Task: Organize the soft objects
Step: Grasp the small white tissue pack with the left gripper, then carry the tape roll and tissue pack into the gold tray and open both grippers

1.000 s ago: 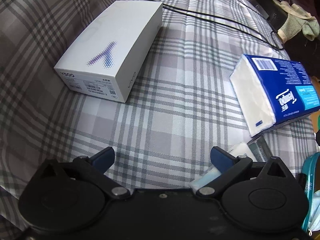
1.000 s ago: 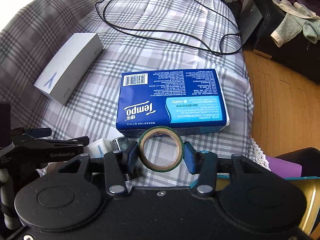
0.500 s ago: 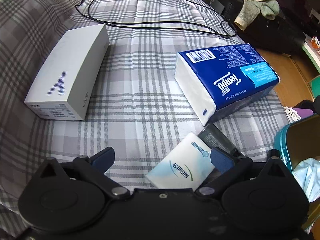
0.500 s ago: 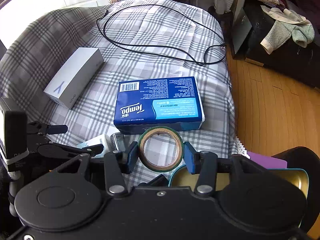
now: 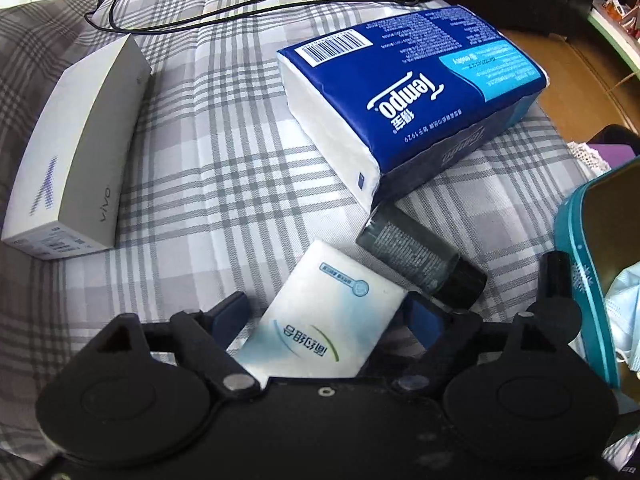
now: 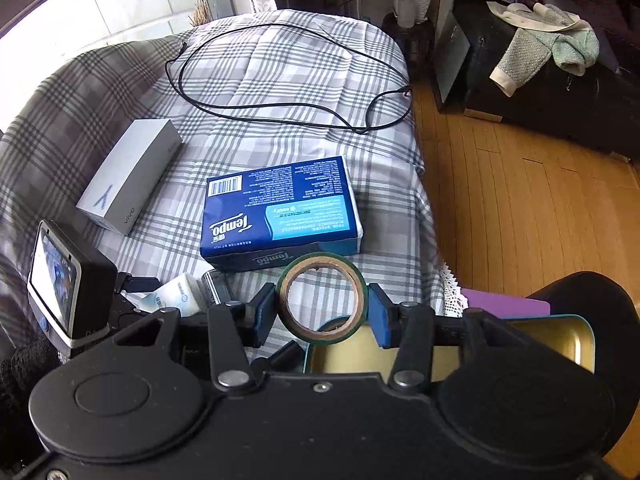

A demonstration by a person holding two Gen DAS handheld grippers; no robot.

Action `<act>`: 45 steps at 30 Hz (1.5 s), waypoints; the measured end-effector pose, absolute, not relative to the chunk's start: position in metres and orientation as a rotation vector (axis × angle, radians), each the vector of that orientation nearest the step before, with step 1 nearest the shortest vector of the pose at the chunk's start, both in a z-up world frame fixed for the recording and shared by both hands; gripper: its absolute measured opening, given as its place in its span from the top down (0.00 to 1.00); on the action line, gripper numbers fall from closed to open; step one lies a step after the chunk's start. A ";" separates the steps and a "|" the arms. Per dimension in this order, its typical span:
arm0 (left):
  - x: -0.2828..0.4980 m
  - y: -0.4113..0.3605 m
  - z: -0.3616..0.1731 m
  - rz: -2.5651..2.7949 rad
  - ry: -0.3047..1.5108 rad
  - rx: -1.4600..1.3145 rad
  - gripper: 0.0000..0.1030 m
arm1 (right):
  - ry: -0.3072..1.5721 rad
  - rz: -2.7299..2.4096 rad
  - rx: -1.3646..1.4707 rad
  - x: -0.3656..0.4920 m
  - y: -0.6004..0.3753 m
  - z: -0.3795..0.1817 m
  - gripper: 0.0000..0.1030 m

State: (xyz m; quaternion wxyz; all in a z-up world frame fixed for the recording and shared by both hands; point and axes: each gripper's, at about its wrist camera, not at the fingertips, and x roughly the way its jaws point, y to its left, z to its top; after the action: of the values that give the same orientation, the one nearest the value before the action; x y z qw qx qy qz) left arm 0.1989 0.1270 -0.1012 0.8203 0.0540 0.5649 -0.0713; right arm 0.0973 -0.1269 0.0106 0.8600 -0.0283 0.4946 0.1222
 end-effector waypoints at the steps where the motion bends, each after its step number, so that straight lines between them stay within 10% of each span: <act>1: 0.199 0.130 -0.099 -0.161 1.202 0.095 0.32 | 1.039 0.249 -0.057 0.097 -0.131 0.011 0.54; 27: 0.170 0.135 -0.017 0.016 1.072 0.015 0.51 | 1.070 0.042 0.032 0.087 -0.224 0.013 0.54; 45: 0.135 -0.036 0.045 -0.197 1.069 0.017 0.51 | 1.146 -0.093 -0.019 0.078 -0.268 0.003 0.54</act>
State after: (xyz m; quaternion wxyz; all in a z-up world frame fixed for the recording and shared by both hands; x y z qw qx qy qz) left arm 0.1353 -0.0363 0.0450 0.8558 0.0079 0.5086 -0.0938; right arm 0.0777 -0.2677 0.0028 0.8392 -0.0088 0.5420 -0.0438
